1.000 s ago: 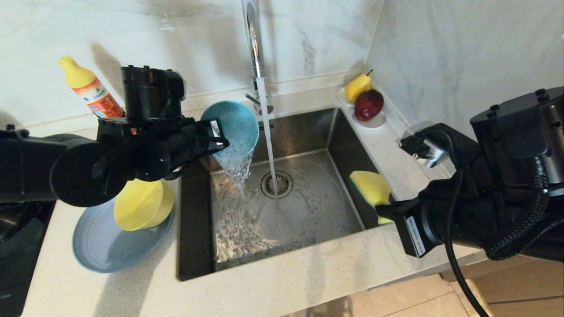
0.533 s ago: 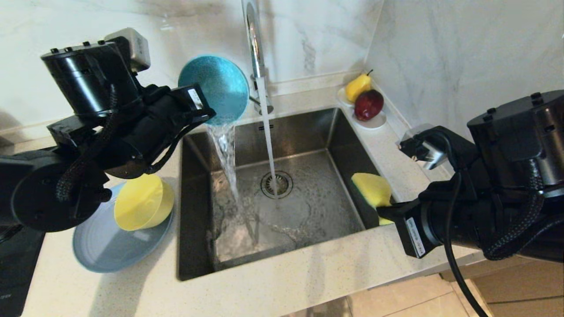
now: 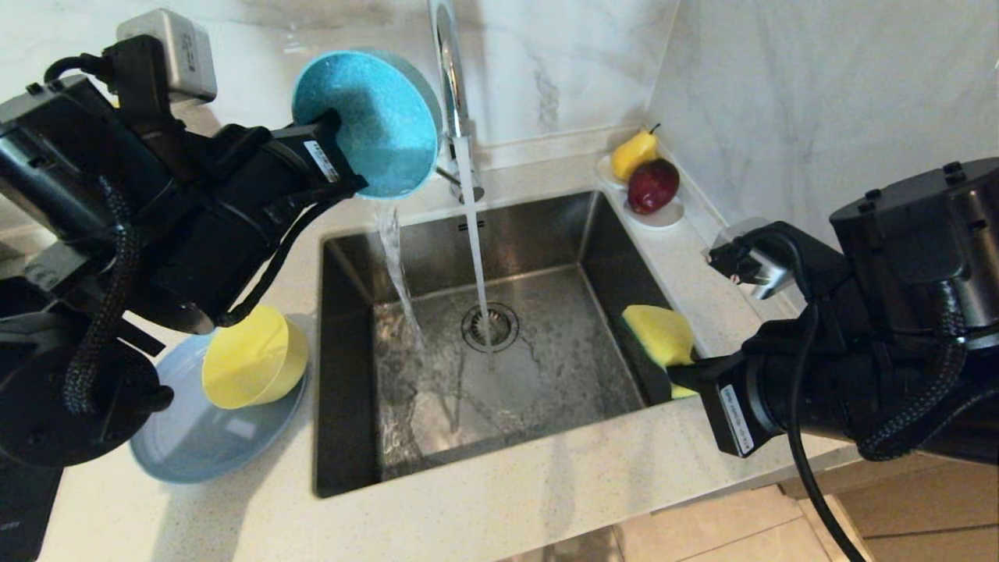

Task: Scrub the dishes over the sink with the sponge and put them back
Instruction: Wash the bowl

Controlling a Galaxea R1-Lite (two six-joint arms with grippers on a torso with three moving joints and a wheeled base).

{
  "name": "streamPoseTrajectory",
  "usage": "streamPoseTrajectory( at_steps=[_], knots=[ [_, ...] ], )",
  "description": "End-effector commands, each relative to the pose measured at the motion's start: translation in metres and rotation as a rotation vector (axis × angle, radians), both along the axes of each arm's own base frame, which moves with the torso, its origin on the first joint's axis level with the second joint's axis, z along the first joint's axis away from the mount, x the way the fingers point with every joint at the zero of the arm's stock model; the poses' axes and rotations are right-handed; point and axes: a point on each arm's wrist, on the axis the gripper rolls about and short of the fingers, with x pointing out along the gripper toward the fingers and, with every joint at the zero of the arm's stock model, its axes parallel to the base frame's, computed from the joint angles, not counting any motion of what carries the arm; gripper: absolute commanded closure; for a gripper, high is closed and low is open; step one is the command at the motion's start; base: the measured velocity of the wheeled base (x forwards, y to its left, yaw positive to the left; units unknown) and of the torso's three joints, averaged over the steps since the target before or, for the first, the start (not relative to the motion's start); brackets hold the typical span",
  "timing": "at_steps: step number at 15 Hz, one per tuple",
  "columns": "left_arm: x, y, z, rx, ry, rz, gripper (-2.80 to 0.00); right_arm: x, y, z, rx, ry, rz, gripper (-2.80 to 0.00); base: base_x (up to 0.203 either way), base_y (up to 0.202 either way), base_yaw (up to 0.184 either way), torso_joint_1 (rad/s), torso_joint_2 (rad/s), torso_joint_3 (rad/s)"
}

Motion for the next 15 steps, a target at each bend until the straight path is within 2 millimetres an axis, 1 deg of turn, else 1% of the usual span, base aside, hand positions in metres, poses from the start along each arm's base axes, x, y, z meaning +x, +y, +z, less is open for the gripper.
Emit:
streamPoseTrajectory(
  at_steps=[1,2,5,6,9,11,15],
  knots=[
    [-0.008,0.002,0.003,-0.011,-0.042,-0.008,0.0,-0.001,-0.001,0.001,0.003,-0.004,-0.001,0.0,0.0,0.0,0.0,0.0,0.0,0.0],
    [-0.011,0.002,0.004,-0.012,-0.058,-0.019,0.0,-0.001,-0.001,0.001,0.004,-0.004,-0.001,0.0,0.0,0.0,0.0,0.0,0.0,0.0],
    [-0.012,0.002,0.004,-0.011,-0.061,-0.022,0.0,-0.001,-0.001,0.001,0.003,-0.003,-0.001,0.0,0.0,0.0,0.0,0.0,0.0,0.0],
    [-0.018,0.004,0.005,-0.014,-0.091,-0.036,0.0,-0.001,-0.001,0.001,0.003,-0.003,-0.001,0.0,0.0,0.0,0.0,0.0,0.0,0.0],
    [-0.019,0.004,0.006,-0.013,-0.097,-0.039,0.0,-0.001,-0.001,0.001,0.003,-0.003,-0.001,0.0,0.0,0.0,0.0,0.0,0.0,0.0],
    [-0.026,0.007,0.011,0.003,-0.125,-0.029,0.0,0.0,0.0,0.001,0.002,-0.002,-0.001,0.0,0.0,0.0,0.0,0.0,0.0,0.0],
    [-0.025,0.006,0.006,0.025,-0.07,-0.028,0.0,-0.002,-0.002,0.002,0.004,-0.004,-0.001,0.0,0.0,0.0,0.0,0.0,0.0,0.0]
  ],
)
